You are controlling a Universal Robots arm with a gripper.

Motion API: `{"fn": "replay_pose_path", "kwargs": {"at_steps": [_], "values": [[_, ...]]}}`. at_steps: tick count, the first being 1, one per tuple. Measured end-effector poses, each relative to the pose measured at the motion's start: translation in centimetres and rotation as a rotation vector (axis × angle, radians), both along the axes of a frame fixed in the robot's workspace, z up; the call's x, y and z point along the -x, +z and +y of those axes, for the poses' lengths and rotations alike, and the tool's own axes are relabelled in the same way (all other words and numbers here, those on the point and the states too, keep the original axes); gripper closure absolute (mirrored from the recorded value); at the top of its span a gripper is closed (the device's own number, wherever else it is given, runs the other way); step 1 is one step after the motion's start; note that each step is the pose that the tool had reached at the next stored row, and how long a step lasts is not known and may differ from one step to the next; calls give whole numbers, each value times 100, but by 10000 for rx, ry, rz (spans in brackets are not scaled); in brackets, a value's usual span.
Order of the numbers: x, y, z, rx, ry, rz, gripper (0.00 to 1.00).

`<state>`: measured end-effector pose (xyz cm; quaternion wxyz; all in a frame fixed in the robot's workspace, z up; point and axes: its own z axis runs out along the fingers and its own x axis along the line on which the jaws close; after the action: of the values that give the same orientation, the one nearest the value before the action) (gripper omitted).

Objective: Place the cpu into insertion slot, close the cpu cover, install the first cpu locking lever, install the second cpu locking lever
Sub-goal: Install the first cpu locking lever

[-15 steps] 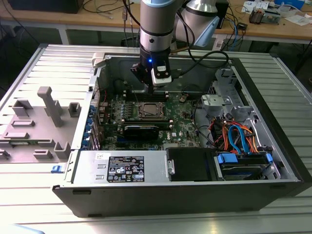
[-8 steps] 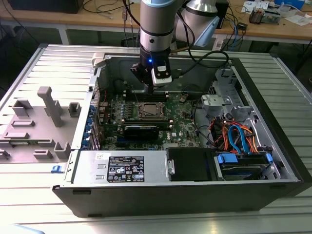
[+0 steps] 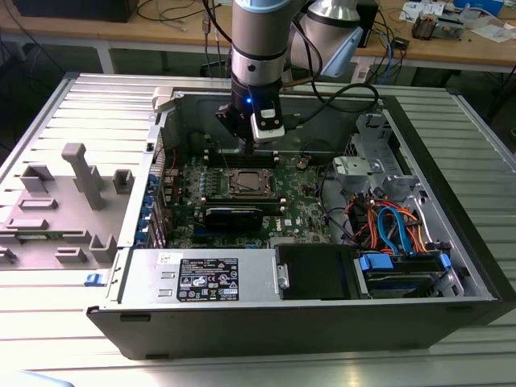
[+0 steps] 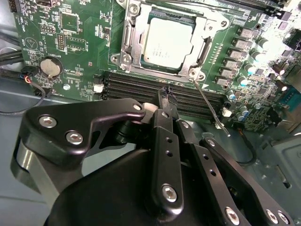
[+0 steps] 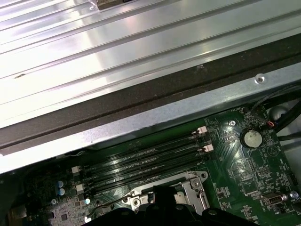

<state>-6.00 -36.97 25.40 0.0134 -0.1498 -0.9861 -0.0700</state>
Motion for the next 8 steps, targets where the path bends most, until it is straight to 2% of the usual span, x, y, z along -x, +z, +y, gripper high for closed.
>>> {"fn": "replay_pose_path", "kwargs": {"at_steps": [8], "values": [[0, 0, 0, -68, 124, 0, 89]]}}
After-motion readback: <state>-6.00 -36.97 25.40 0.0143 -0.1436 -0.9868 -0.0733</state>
